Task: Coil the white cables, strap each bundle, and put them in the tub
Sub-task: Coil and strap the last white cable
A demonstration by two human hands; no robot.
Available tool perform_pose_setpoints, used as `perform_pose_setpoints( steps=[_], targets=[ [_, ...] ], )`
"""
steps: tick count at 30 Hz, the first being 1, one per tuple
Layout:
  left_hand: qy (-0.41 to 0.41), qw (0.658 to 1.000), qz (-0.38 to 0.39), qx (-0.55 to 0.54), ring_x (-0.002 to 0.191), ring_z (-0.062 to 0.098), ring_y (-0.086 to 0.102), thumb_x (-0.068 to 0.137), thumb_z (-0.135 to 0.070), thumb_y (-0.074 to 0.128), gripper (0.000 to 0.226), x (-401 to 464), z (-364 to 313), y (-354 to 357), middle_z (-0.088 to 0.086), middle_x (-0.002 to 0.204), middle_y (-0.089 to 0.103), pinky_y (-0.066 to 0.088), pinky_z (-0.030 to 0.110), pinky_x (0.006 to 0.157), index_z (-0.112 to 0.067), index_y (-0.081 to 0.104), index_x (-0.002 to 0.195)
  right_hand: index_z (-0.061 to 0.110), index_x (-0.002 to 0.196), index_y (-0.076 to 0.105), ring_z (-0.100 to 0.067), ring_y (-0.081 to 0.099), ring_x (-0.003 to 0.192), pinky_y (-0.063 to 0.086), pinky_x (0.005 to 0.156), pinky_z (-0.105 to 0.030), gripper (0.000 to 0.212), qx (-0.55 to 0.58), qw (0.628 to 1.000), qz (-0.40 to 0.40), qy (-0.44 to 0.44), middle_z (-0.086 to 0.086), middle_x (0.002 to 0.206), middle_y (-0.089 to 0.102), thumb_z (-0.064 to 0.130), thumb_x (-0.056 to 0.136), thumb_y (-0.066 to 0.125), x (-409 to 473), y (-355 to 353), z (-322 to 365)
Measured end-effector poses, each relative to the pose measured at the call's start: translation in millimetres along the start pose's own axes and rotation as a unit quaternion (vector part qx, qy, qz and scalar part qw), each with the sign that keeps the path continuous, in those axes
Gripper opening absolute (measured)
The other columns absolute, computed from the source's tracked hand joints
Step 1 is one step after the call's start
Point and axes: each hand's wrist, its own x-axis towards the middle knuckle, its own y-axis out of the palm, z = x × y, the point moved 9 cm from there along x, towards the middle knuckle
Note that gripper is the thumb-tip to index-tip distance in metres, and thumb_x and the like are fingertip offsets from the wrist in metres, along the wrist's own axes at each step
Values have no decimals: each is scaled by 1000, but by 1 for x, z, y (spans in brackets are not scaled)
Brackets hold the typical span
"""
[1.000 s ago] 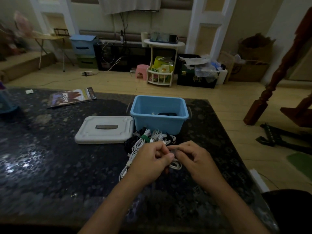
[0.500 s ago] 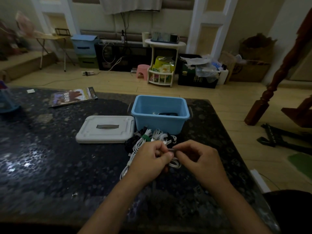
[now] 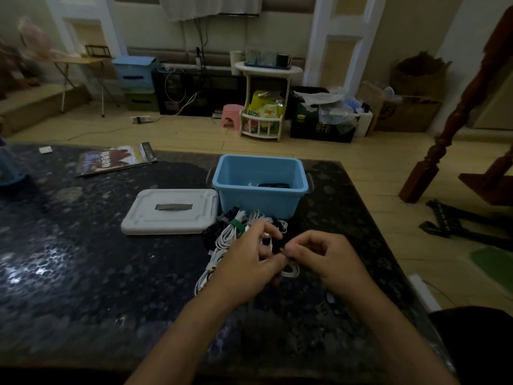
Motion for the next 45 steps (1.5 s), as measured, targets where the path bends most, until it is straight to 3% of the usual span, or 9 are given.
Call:
perform_pose_setpoints(
  steps=[9,12,15,19,27,30,37,41,45],
  targets=[
    [78,990,15,113,70,13,62,93,-22,62,16,1,-9,9,-4,74,64,52,38,67,-31,50,88,24,77,71,-15,68,76,57,79,-40,17,-73,996,-17,40,1,77,73,14,92,69,5,1,-9],
    [84,989,11,123,76,11,57,89,-21,65,15,3,-7,9,-6,83,58,51,37,70,-30,53,87,24,76,69,-16,68,78,56,81,-39,19,-89,994,-15,54,1,79,73,12,91,69,5,1,-12],
    [84,991,21,105,66,5,52,88,-18,68,16,3,-7,11,-6,86,60,48,34,65,-28,55,84,24,75,69,-12,67,76,56,81,-37,20,-86,993,-10,76,4,77,72,12,92,68,6,1,-17],
    [71,989,40,122,74,17,61,88,-21,68,17,2,-4,13,-4,81,62,53,43,71,-28,54,82,22,78,71,-12,69,80,56,81,-31,18,-85,990,3,115,3,80,73,16,94,65,6,4,-24],
    [95,977,143,126,64,2,46,90,-17,62,25,-16,-15,47,-12,69,51,39,28,63,-30,48,75,22,87,67,-11,61,73,48,67,-28,17,-137,979,-92,121,2,81,67,23,100,57,16,-22,-24],
    [107,971,164,135,64,5,45,92,-16,60,24,-22,-22,56,-9,68,50,36,28,62,-27,46,76,21,87,66,-11,59,70,46,63,-27,17,-114,978,-115,128,0,80,66,22,100,57,15,-28,-24],
    [113,985,83,103,63,9,47,83,-23,62,16,-17,-22,40,1,72,53,37,30,60,-23,47,78,22,90,67,-9,64,76,46,66,-22,15,-17,989,-105,100,5,82,69,25,101,57,12,-23,-17],
    [87,994,30,54,61,6,52,85,-52,57,30,-10,-14,27,-5,68,56,42,28,60,-23,56,76,20,97,65,-8,64,73,47,67,-23,15,6,992,-98,82,5,78,68,27,102,53,12,-19,-13],
    [85,994,21,63,60,3,48,82,-38,72,27,-7,-10,26,-9,66,53,40,23,59,-25,49,76,19,96,63,6,60,61,45,56,-10,13,7,994,-95,52,8,74,66,26,102,53,12,-16,-5]
  ],
)
